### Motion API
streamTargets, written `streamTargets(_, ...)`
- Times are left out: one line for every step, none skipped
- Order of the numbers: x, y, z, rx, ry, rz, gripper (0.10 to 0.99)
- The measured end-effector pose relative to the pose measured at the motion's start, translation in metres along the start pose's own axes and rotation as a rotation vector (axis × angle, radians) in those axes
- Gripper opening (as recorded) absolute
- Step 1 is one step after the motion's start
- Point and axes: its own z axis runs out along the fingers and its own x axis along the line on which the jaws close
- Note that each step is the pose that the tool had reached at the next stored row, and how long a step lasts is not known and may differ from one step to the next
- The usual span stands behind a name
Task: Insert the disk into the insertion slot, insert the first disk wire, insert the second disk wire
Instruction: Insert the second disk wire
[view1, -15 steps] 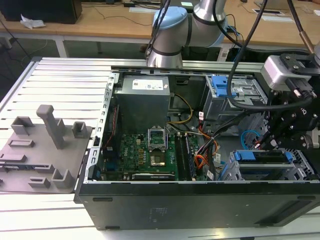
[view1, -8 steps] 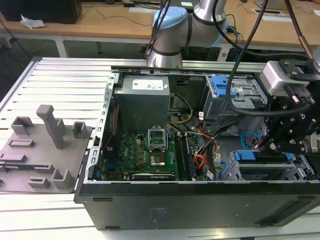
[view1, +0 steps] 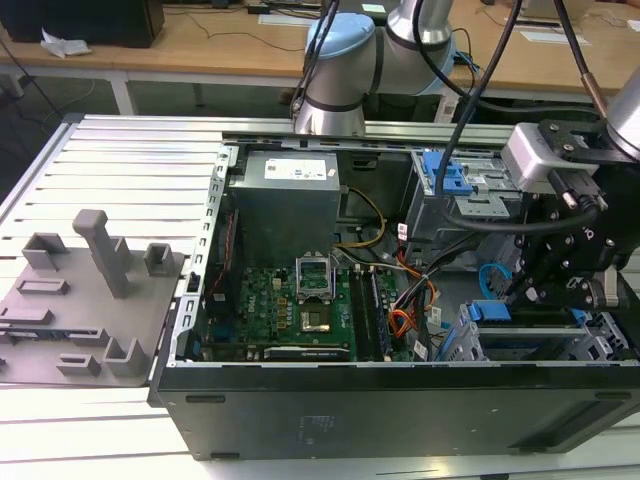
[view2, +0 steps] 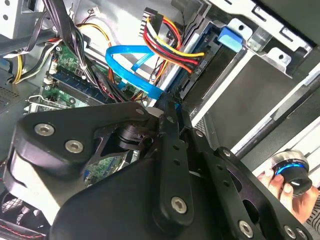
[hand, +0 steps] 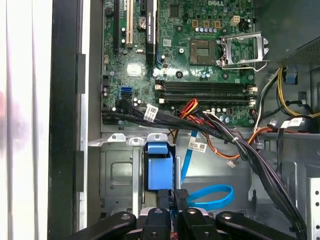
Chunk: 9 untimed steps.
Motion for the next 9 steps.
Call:
streamTargets(-0.0001,0.0,-0.0001,0.0,-0.0001,0.0,0.165)
streamTargets(-0.0001,0.0,-0.0008,0.0,-0.0008,0.0,0.165)
streamTargets(0.0007,-0.0023,-0.001,-0.002,-0.0007,0.0,0.165)
streamTargets(0.001,-0.0054,-0.0012,-0.004,-0.0006,0.0,0.165)
streamTargets(0.0011,-0.007,-0.0012,-0.005,-0.0006,0.0,0.165)
streamTargets(0.001,-0.0094,-0.0014,-0.005,-0.0006,0.0,0.165)
streamTargets(0.001,-0.0115,-0.0015,-0.006,-0.0005,0.0,0.165)
streamTargets(0.001,-0.0136,-0.0016,-0.007,-0.0006,0.0,0.165)
streamTargets(0.0009,-0.017,-0.0017,-0.01,-0.0005,0.0,0.165)
